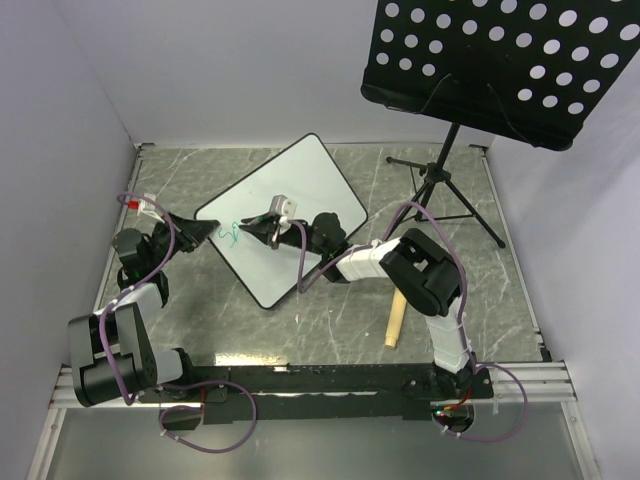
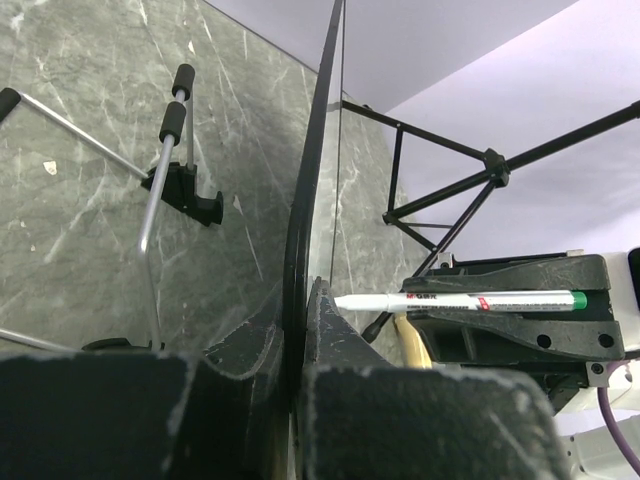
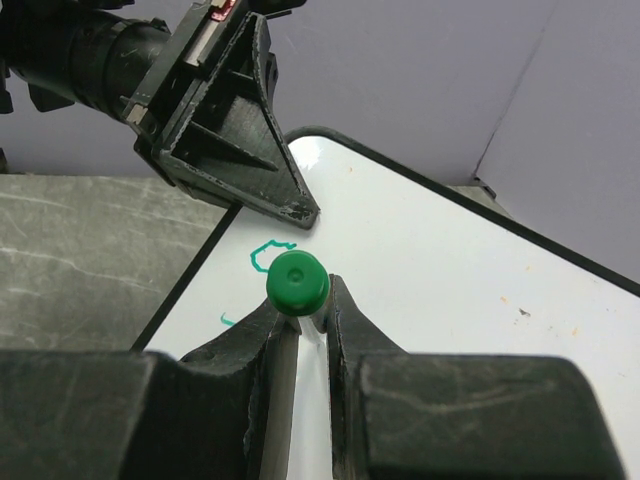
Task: Write a sentence on the whiteboard
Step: Pick up the sentence from the whiteboard.
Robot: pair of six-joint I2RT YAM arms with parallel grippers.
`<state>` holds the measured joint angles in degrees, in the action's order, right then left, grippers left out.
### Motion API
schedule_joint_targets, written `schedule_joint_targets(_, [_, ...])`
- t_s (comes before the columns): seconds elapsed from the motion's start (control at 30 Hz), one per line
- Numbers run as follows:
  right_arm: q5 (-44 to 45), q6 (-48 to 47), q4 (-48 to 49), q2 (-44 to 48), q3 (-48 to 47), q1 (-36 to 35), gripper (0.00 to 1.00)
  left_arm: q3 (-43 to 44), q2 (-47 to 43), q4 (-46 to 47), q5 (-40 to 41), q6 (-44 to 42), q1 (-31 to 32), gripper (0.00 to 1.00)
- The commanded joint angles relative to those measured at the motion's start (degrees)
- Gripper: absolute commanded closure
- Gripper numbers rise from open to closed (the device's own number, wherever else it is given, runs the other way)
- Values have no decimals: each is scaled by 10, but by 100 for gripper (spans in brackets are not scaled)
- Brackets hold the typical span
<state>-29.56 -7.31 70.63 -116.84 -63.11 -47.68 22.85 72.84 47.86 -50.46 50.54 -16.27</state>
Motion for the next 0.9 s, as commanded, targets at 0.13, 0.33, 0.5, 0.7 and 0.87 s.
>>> schedule_joint_targets(0.13, [13, 8, -44, -2, -56, 9, 100, 16, -10, -2, -43, -92, 12, 99])
schedule_joint_targets(0.33, [22, 10, -51, -8, -65, 14, 100, 16, -7, 1, -45, -91, 12, 99])
schedule_joint_targets(0.5, [26, 12, -48, -8, -55, 20, 100, 16, -5, 4, -45, -91, 12, 99])
schedule_joint_targets(0.7, [6, 15, -26, 1, -25, 21, 100, 17, -6, 0, -44, -93, 12, 99])
schedule_joint_targets(0.87, [-1, 20, -14, 9, 1, 20, 100, 17, -5, -1, -43, -94, 12, 99])
